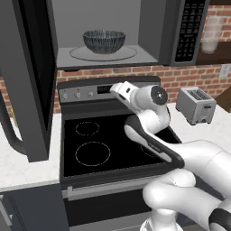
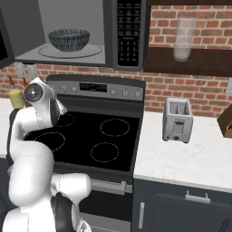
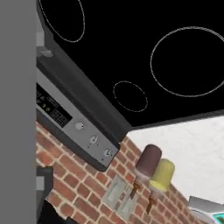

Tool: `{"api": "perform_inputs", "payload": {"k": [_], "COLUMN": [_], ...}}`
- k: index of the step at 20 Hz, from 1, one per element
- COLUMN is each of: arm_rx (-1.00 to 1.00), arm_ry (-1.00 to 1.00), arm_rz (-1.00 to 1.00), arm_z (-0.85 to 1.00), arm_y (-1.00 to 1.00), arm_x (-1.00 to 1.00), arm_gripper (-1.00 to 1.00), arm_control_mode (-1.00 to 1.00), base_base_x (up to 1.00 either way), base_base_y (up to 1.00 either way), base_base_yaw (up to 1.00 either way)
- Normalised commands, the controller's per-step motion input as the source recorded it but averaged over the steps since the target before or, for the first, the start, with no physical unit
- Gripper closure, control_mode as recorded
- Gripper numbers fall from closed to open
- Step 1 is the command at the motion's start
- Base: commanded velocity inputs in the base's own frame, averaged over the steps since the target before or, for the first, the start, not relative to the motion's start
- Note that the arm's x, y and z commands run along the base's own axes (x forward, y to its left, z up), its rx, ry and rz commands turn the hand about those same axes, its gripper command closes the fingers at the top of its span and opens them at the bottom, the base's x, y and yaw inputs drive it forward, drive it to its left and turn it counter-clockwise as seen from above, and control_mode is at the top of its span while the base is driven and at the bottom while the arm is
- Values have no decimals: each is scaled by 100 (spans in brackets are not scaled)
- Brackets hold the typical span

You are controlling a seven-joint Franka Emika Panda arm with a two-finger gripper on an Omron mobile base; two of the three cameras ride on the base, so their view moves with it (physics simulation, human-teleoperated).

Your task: Open the microwave, place the bowl with waffle inside the microwave, then close the microwave door and turn it on.

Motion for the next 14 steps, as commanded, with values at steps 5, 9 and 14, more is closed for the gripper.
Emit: {"api": "perform_inputs", "payload": {"k": [5, 9, 14], "arm_rx": [-57, -36, -5], "arm_ry": [37, 3, -16], "arm_rz": [0, 0, 0], "arm_z": [21, -8, -52], "arm_y": [25, -1, -34], "arm_x": [-20, -44, -53], "arm_gripper": [-100, -100, -100], "arm_control_mode": [-100, -100, -100], "base_base_x": [0, 0, 0], "base_base_y": [0, 0, 0], "base_base_yaw": [0, 0, 0]}}
